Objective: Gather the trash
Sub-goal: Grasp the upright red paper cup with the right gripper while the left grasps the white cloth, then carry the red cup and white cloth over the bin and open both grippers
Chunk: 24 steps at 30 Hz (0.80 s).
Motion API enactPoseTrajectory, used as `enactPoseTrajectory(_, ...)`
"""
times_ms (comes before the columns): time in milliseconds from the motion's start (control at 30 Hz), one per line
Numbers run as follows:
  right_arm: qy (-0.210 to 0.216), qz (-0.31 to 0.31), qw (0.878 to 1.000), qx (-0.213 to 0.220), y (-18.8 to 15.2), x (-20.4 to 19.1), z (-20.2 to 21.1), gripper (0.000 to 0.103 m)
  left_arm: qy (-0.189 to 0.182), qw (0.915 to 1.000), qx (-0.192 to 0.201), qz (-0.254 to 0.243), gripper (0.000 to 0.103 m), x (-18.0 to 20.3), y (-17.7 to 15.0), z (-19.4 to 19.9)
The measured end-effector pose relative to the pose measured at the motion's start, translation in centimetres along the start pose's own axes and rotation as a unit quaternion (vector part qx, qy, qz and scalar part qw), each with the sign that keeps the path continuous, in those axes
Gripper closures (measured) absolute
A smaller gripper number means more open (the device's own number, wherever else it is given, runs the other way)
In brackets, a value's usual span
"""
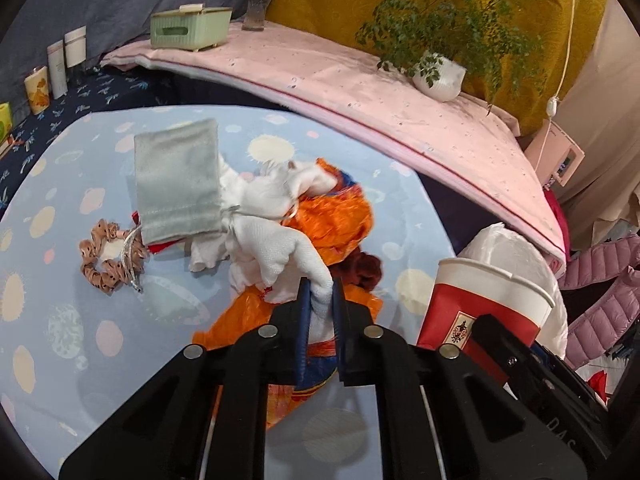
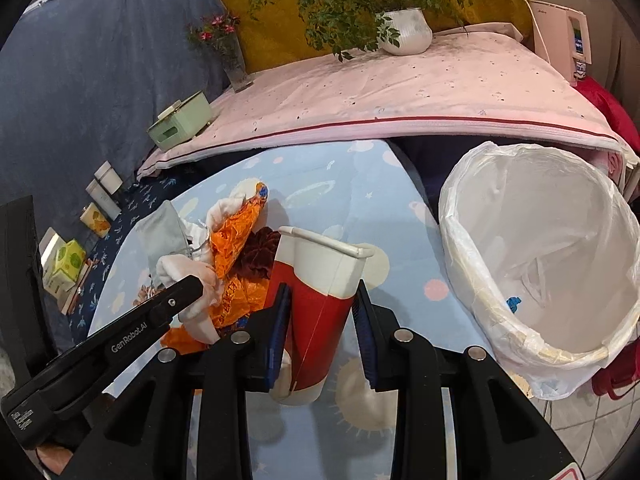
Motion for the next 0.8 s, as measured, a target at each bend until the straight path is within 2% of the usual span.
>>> enactPoseTrajectory(167, 0.001, -0.002, 1.0, 0.026, 1.3, 0.9, 2.3, 0.073, -0.013, 0.9995, 0.027, -0.01, 0.093, 2.0, 0.9, 2.7)
enactPoseTrajectory(467, -0.014, 0.001, 0.997, 0.073, 3.8, 3.2, 7.1, 0.073, -0.053, 0.9953, 0.068, -0.045, 0.093, 8.1, 2.2, 7.2)
enactPoseTrajectory(800, -0.056, 0.002, 0.992, 0.116, 6.0, 7.2, 11.9, 0.073, -0.114, 0.9841, 0.085, -0.106, 0.093, 16.7, 2.2, 10.1)
Point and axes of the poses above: each gripper's, at about its wrist camera, not at the fingertips, and z roughly against the way its jaws point, x to its right, y to its top, the point moved 6 cm from there along -z, roughly the way its jaws point, and after that the axes turned 14 degrees about y, right-handed, at the moved point
